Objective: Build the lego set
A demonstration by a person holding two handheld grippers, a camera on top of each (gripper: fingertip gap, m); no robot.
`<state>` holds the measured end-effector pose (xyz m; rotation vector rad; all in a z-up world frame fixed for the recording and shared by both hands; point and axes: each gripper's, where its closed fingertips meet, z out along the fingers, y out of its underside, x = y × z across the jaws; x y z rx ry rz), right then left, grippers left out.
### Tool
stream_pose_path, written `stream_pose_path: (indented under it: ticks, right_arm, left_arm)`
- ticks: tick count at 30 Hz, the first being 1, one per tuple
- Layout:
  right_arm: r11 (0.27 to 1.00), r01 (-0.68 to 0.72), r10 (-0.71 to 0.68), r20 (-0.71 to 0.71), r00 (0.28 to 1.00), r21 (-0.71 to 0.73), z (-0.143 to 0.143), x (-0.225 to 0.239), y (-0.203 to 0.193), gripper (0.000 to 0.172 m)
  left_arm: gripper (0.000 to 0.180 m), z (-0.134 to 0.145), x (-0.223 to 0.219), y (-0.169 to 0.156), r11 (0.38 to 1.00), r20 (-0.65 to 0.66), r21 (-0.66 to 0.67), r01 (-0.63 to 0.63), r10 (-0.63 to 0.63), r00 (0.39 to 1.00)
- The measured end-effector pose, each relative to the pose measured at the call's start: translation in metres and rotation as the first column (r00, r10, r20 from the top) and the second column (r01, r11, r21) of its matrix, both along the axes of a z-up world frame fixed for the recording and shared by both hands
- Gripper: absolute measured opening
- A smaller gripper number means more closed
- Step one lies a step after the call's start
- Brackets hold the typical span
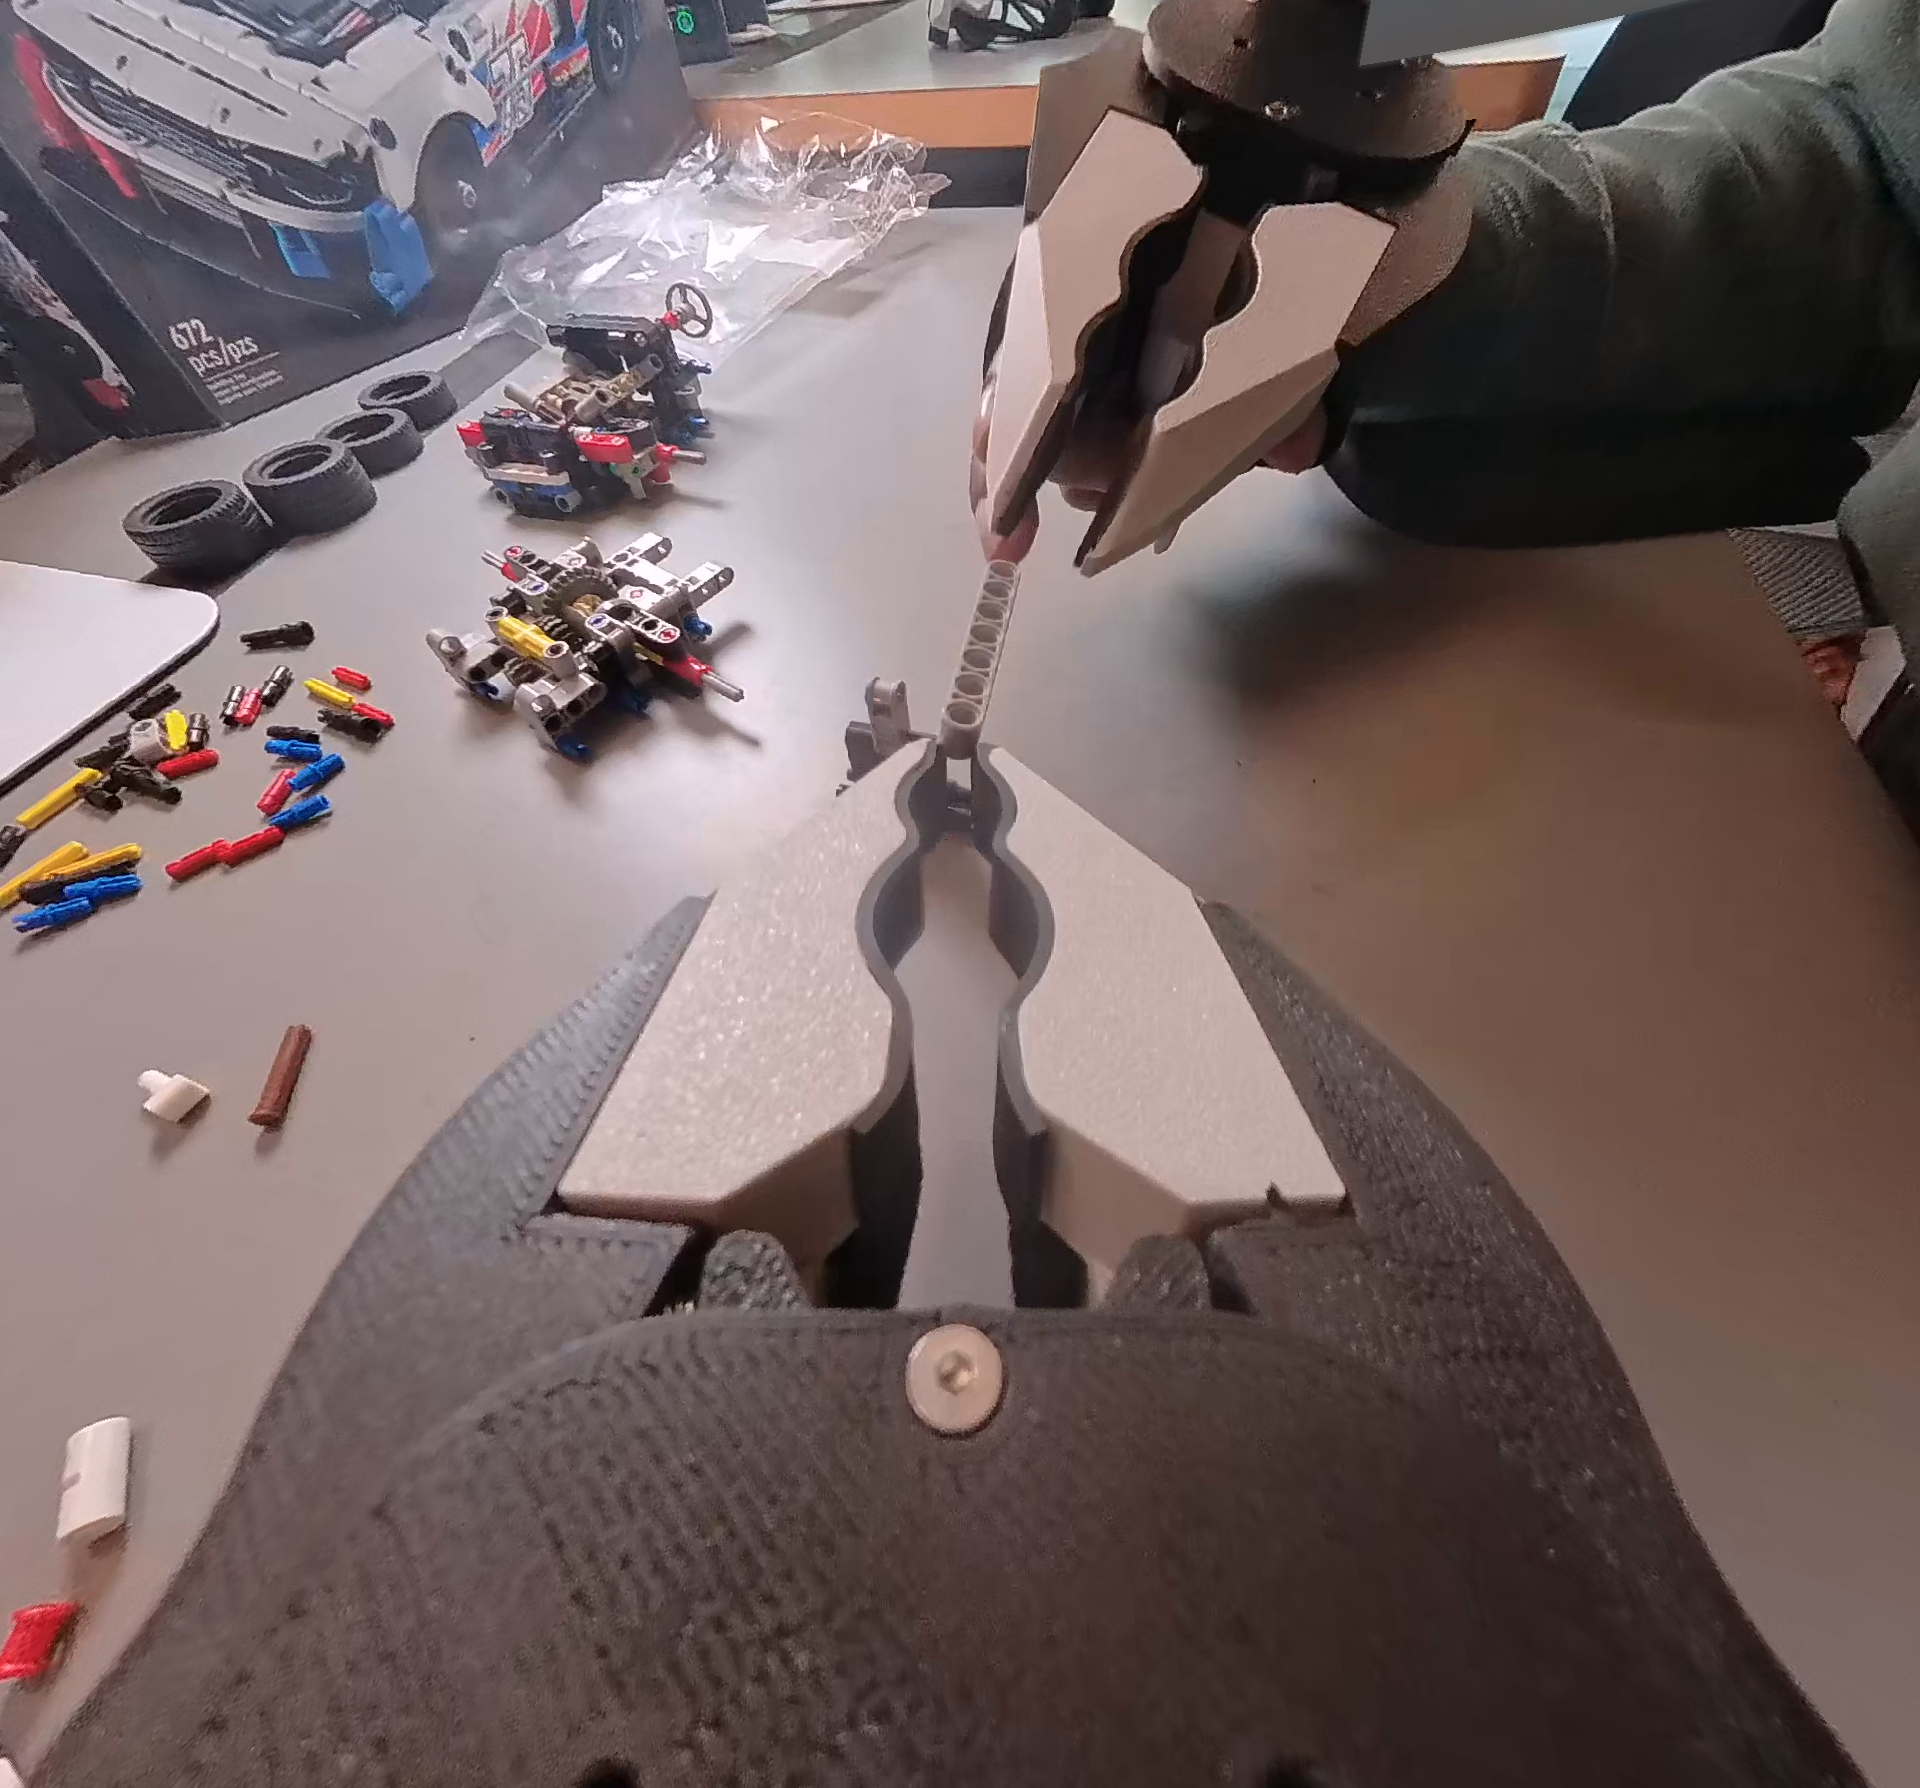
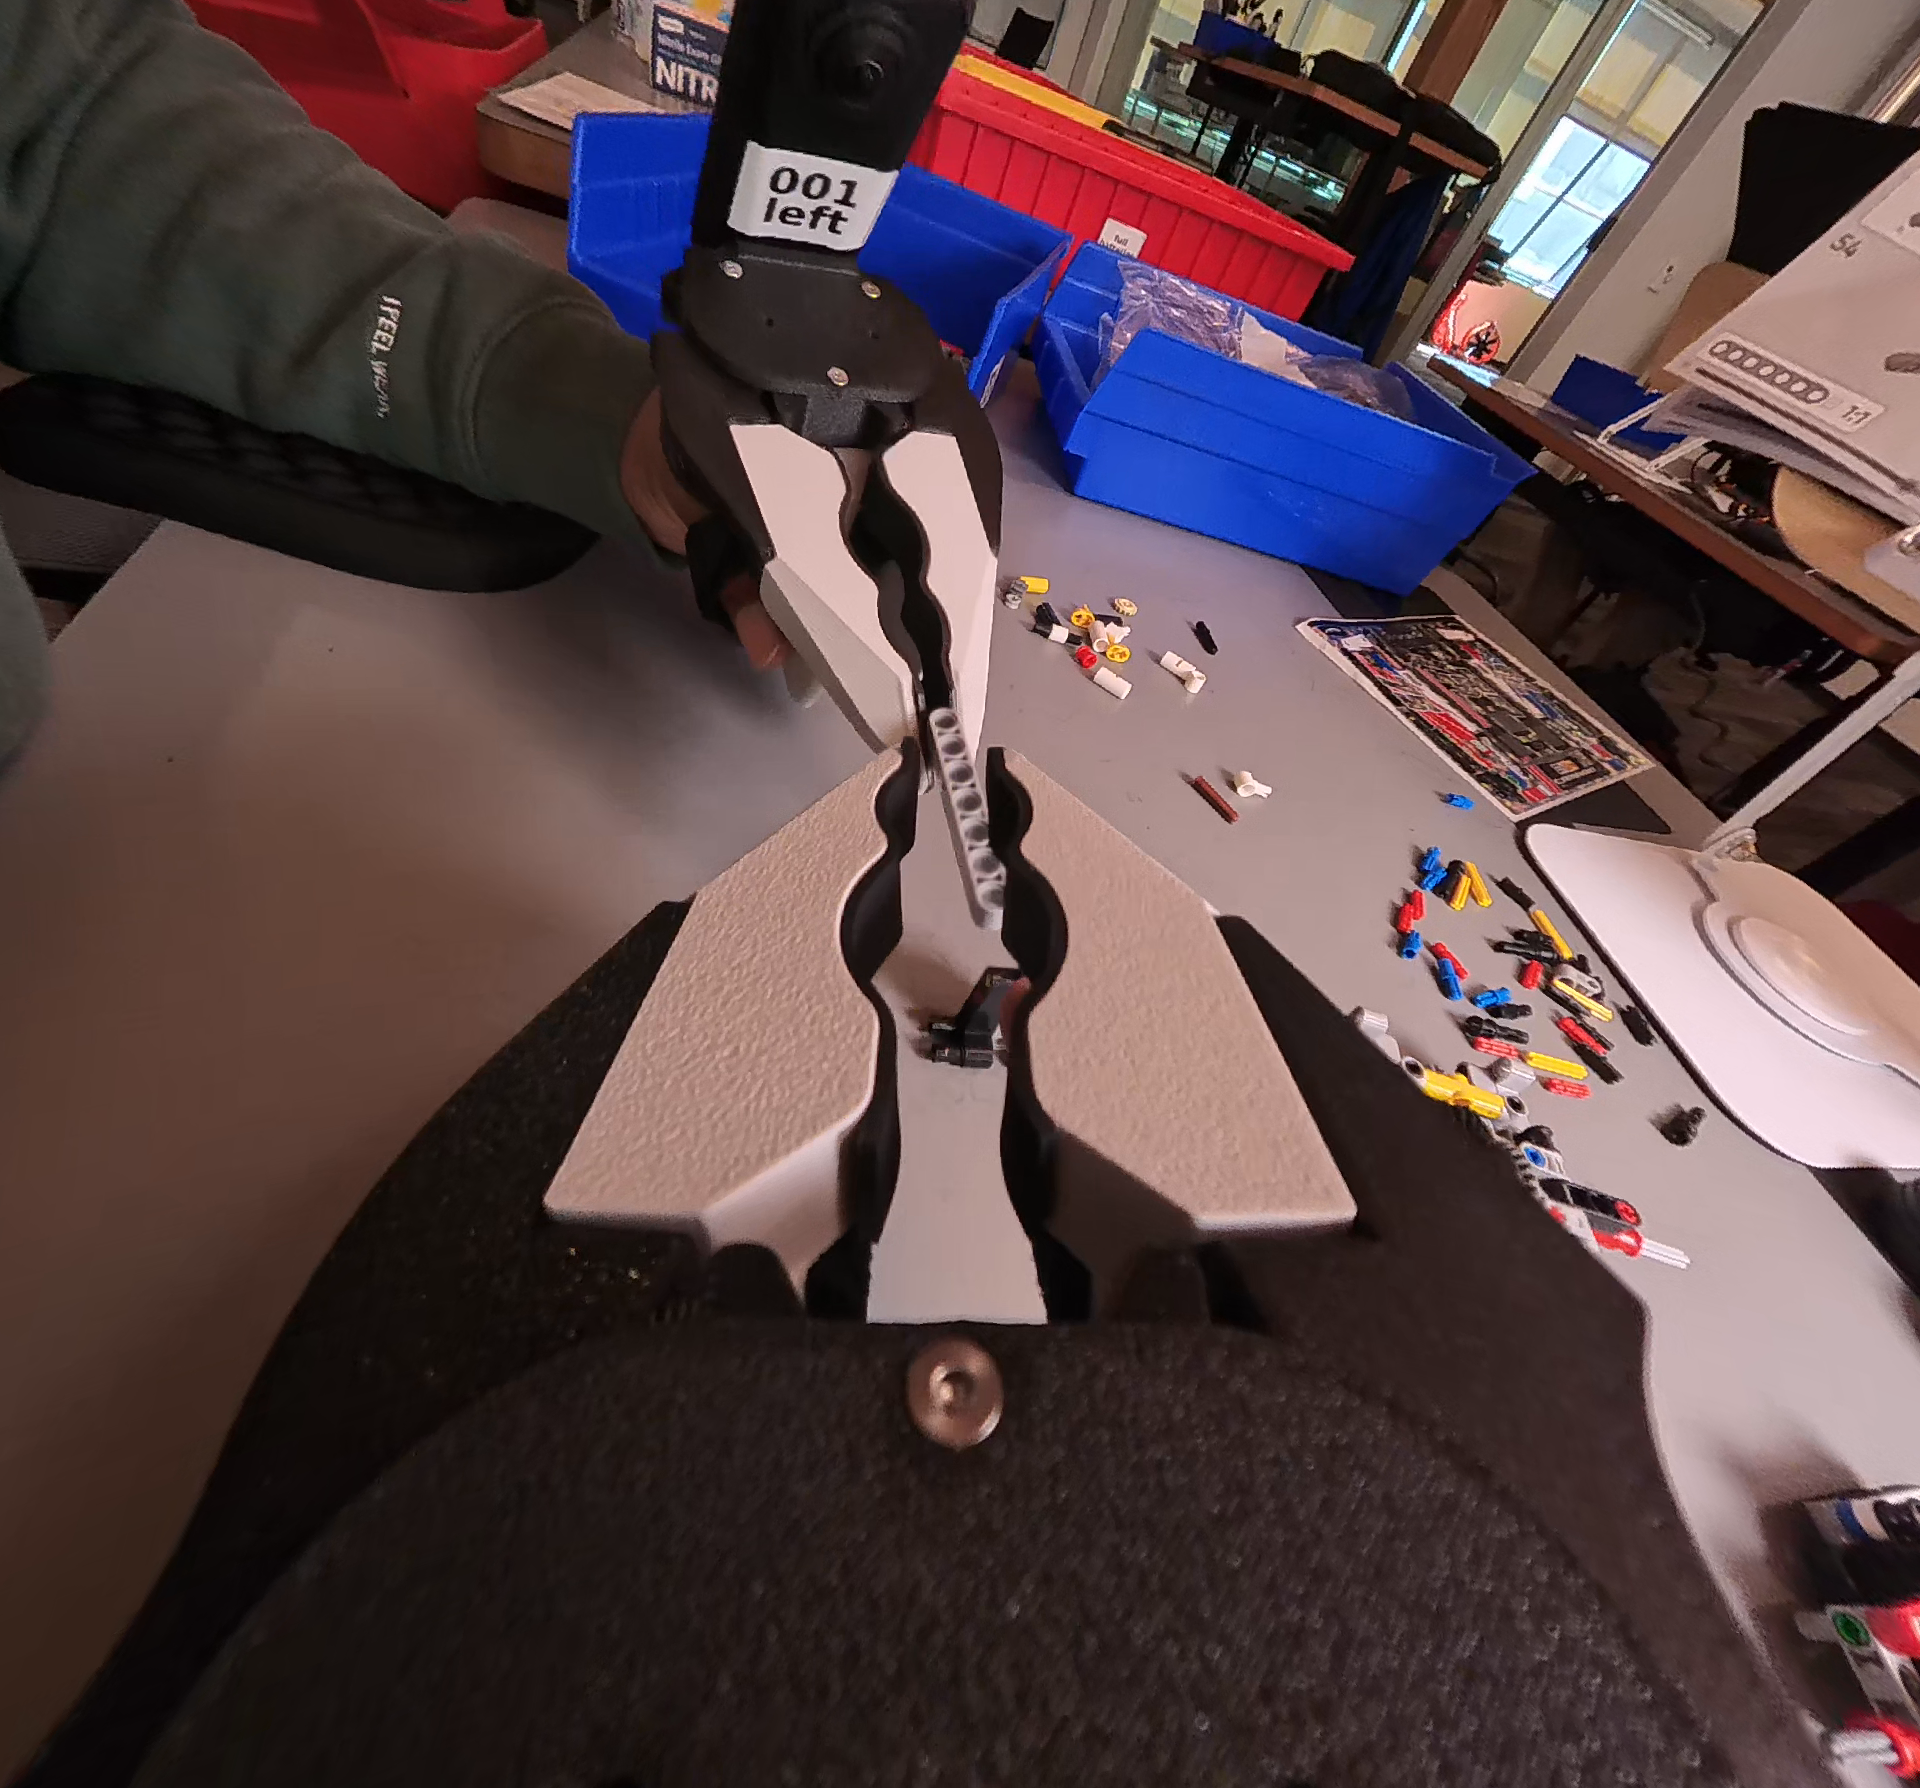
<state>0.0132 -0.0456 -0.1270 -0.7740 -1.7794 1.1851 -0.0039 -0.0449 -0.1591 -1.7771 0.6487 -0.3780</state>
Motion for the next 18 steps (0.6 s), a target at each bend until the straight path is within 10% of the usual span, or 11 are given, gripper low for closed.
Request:
stream_pose_path:
  ticks: [18]
  right_arm:
    - [0.999,-0.027,0.025,0.059,0.998,0.034,-0.017,-0.002,-0.009,0.011]
  left_arm:
    - [0.004,-0.001,0.005,-0.002,1.000,-0.007,-0.004,0.021,-0.021,1.000]
